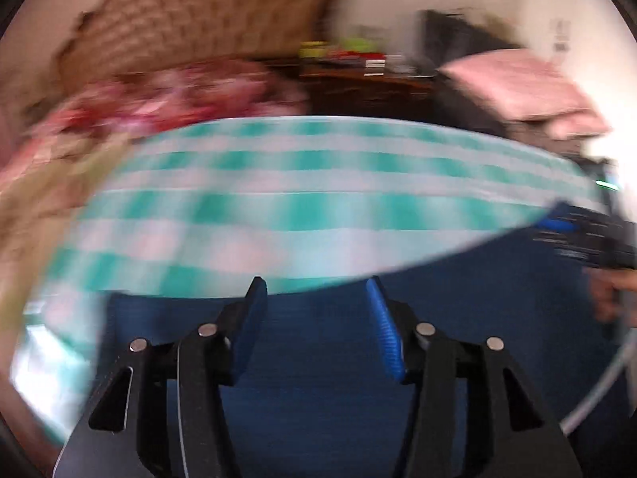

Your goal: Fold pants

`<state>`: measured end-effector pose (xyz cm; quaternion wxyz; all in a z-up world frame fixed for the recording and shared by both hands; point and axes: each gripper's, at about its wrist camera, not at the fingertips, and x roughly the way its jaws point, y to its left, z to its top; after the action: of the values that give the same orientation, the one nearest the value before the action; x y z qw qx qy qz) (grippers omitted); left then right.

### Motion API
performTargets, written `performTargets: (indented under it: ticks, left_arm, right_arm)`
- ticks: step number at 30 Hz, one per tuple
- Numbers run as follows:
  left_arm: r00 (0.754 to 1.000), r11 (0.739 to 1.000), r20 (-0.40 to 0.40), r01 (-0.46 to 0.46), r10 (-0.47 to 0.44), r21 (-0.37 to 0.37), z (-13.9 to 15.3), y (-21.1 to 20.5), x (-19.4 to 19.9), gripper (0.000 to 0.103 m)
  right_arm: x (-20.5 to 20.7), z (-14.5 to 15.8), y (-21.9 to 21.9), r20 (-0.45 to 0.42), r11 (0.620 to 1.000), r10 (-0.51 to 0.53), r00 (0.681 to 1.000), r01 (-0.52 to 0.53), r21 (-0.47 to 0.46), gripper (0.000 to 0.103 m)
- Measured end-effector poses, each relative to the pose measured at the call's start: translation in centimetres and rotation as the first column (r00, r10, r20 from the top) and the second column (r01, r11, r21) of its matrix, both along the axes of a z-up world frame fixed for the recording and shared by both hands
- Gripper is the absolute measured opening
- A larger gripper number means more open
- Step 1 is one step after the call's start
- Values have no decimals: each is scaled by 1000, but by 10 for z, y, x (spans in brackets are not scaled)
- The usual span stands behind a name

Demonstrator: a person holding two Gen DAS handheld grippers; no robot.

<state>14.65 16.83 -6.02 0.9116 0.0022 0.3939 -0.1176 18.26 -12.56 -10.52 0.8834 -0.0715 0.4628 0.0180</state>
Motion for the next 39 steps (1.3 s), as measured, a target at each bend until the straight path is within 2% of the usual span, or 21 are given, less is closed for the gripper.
performTargets:
  ticks: [1,3,4,5,8,9,12,13,16,18,20,24,27,28,29,30,32,33,35,37,39]
  left_arm:
    - [1000,999,-17,19,-19,-41,-5,-23,4,52]
    - [998,999,-49,27,-29,-44,-19,-50,13,52]
    - [997,999,-77,30,-33,-29,-29,-61,21,49]
    - [994,1000,-109,17,-17,-1,-42,-69,29,37]
    - [995,999,-97,7,-2,44,-55,-67,37,30]
    - [995,999,-100,3,2,46,-56,-59,41,30]
    - [984,978,-100,-134,151,160,-58,-13,48,30]
    - [975,973,-110,-175,192,151,-58,9,49,30]
    - [928,927,-97,-344,360,150,-40,90,28,29]
    - [925,925,-70,-365,373,106,-23,120,2,29]
    - [933,930,-48,-349,356,116,-15,134,-27,29]
    - [941,934,-54,-324,335,153,-27,144,-67,29]
    - [918,908,-47,-381,394,173,-41,160,-84,23]
    - [900,887,-35,-421,435,191,-40,164,-86,24]
    - [877,857,-17,-466,480,219,-37,166,-92,37]
    - [880,863,20,-469,474,188,-29,161,-98,38]
    - [933,930,32,-359,357,79,-20,143,-105,40]
    - [955,953,30,-296,295,69,-19,129,-107,40]
    - [989,982,-6,-145,147,117,-30,96,-109,44]
    - [997,973,-62,-38,53,226,-52,74,-109,47]
    - [997,968,-37,-59,69,243,-55,85,-110,64]
  right_arm:
    - [0,2,-1,-5,1000,-10,1000,11,13,42]
    - [-9,13,2,25,999,-7,1000,6,45,42]
    - [-16,20,6,38,998,13,999,-15,59,46]
    - [-24,27,12,48,997,30,998,-33,67,53]
    - [-49,39,30,52,988,109,993,-114,106,64]
    - [-55,39,36,47,984,131,990,-136,117,65]
    - [-58,32,53,28,977,175,984,-177,118,65]
    - [-55,26,58,20,980,175,984,-176,89,65]
    - [-40,8,60,-25,987,156,987,-155,30,63]
    - [-30,-2,53,-38,992,124,992,-124,-6,61]
    - [-23,-4,46,-23,992,123,992,-122,17,61]
    - [-26,-2,49,-13,995,97,995,-97,-4,60]
    - [-45,15,45,-1,988,106,994,-105,116,59]
    - [-61,23,46,7,983,116,993,-116,143,59]
    - [-74,26,52,8,978,141,990,-140,157,59]
    - [-83,27,56,2,972,165,986,-163,172,59]
    - [-111,21,72,-27,948,227,974,-214,234,59]
    - [-119,17,80,-39,943,245,969,-229,243,59]
    - [-132,6,96,-53,937,279,959,-260,233,59]
    - [-138,-2,107,-63,939,299,952,-282,198,61]
    - [-144,-3,112,-51,941,313,948,-302,155,61]
